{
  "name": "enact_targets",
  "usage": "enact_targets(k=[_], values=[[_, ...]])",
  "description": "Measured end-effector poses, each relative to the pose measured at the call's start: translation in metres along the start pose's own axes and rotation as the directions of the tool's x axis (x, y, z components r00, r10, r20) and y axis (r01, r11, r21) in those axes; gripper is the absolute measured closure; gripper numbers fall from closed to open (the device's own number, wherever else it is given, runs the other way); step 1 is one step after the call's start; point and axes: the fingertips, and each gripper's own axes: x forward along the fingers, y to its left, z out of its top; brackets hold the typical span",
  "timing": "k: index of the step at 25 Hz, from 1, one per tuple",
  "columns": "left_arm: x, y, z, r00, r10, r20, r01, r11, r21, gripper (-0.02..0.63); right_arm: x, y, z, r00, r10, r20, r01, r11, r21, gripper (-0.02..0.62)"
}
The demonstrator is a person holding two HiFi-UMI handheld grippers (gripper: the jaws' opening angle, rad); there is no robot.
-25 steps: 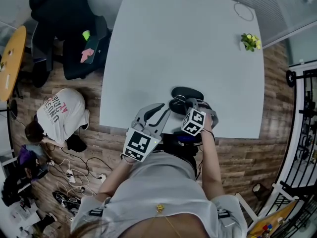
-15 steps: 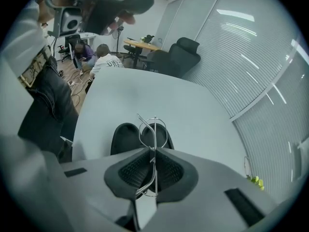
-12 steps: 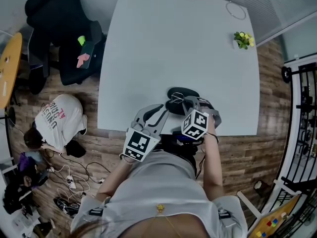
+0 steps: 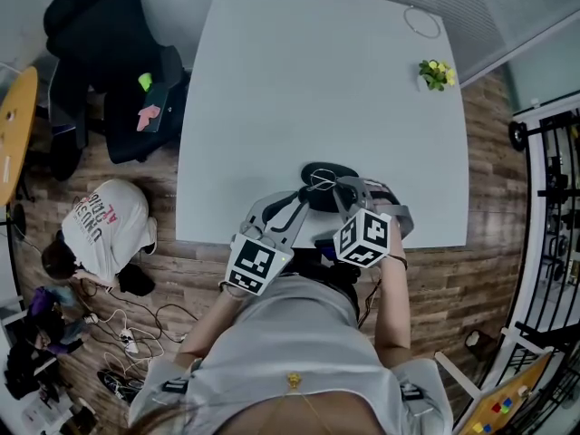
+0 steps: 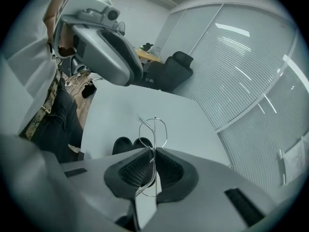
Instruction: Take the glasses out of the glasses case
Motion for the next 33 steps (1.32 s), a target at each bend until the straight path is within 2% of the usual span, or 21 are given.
enact_targets(k=[9,33], values=[[0.001,-0.004,0.003,1.000,0.000,0.009,0.000,1.000,0.011,0.517,-0.028,-0.008,0.011,0.999,-0.041,0.028,0.041,0.999,-0.005,0.551],[0.003,-0.009,0.004,1.000,0.001,0.011,-0.001,1.000,0.017,0.517,-0.031,-0.002,0.003,0.999,-0.016,0.039,0.015,1.000,0.015,0.555]])
